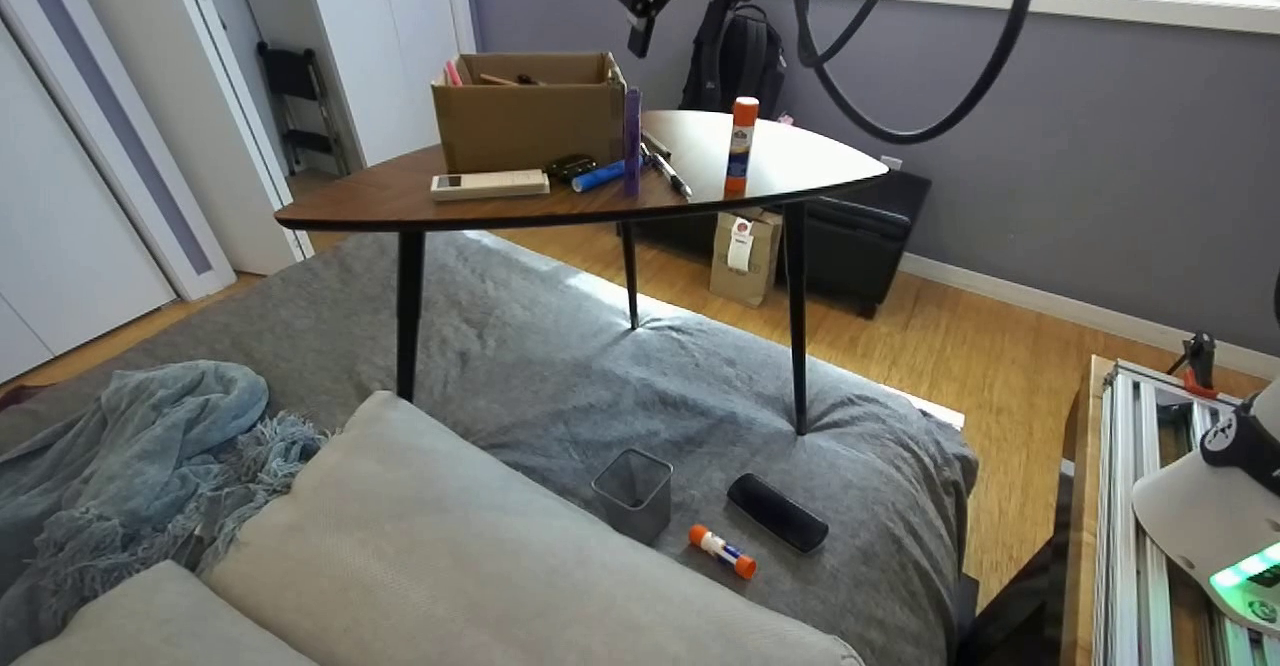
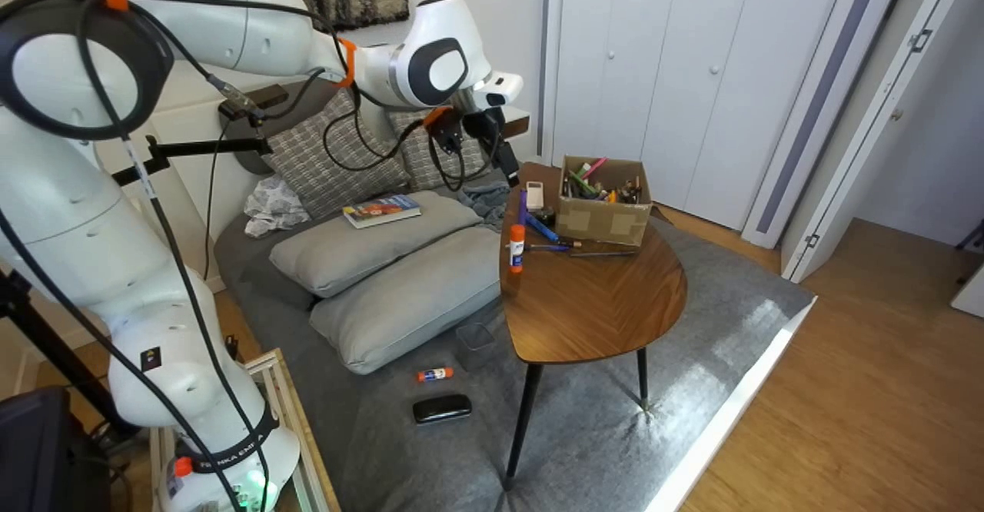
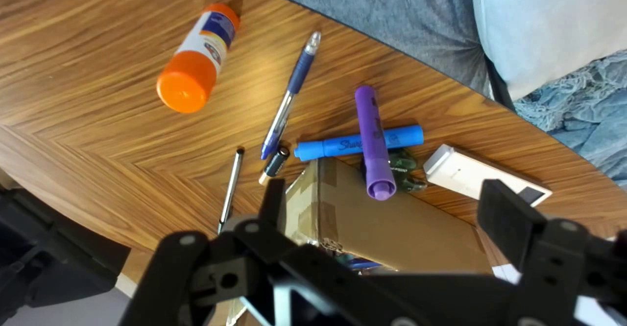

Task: Pick up the purple marker and drop it in the cardboard box

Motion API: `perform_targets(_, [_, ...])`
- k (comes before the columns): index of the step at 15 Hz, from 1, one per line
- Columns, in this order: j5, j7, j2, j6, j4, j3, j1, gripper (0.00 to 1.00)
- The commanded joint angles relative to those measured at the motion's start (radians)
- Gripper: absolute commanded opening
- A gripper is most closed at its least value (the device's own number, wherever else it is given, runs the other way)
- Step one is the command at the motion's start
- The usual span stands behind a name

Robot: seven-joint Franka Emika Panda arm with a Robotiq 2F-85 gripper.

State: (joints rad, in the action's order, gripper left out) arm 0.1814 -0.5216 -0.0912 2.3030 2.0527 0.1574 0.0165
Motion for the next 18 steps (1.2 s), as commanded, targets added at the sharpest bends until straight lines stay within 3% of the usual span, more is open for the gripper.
perform_targets(1, [0.015, -0.026, 0.066, 0.074, -0.046, -0.023, -0.021, 1.0])
perform_targets(7, [0.01, -0.021, 0.154, 0.148, -0.081, -0.047, -0.043, 1.0])
perform_targets(12, [-0.01, -0.007, 0.206, 0.118, -0.113, -0.066, -0.072, 0.98])
perform_targets(15, [0.0, -0.014, 0.222, 0.101, -0.12, -0.081, -0.083, 0.77])
perform_targets(17, [0.002, -0.016, 0.23, 0.089, -0.122, -0.091, -0.088, 0.53])
perform_targets(18, [-0.002, -0.015, 0.232, 0.079, -0.122, -0.094, -0.09, 0.47])
